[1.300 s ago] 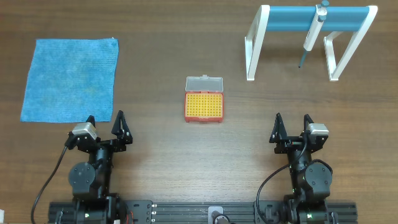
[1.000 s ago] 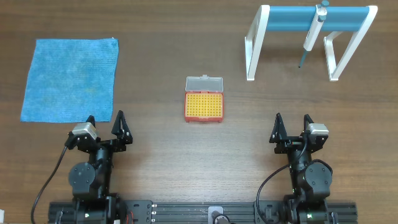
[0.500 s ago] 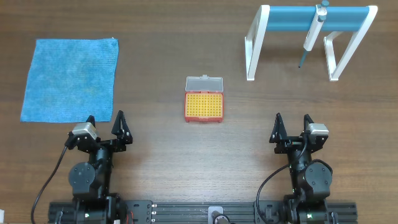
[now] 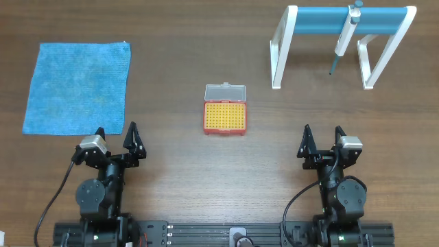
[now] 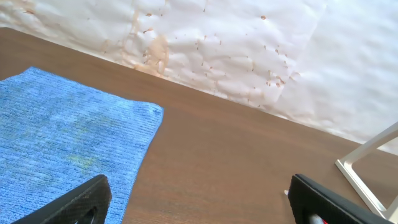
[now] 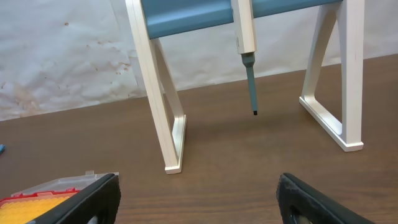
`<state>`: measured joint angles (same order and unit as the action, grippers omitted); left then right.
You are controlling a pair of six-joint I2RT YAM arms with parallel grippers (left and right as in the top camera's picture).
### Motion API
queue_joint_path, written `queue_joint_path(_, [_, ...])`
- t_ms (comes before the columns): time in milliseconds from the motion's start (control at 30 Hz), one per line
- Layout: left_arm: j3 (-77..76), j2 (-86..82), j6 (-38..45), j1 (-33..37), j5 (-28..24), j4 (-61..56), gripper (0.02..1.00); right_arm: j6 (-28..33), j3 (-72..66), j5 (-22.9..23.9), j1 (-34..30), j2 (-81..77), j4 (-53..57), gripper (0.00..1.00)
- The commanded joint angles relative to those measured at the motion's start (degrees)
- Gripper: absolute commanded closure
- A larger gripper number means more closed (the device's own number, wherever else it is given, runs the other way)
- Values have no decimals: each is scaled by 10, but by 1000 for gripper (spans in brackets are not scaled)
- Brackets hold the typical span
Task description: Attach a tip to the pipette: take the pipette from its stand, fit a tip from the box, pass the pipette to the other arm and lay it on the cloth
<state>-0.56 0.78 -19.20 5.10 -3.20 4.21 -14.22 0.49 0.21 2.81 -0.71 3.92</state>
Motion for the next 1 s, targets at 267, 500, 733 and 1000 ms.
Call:
queue_joint_path(267, [2, -4, 6, 1, 0, 1, 97, 4, -2, -8, -4, -7, 3, 185])
queue_joint_path(500, [2, -4, 6, 1, 0, 1, 97, 4, 104, -9, -63, -299, -138, 185])
queue_joint_path(733, [2, -4, 6, 1, 0, 1, 95, 225, 192, 10, -70, -593, -411, 183])
queue_joint_path(1000, [2, -4, 6, 1, 0, 1, 97, 225, 304, 10, -87, -847, -555, 185])
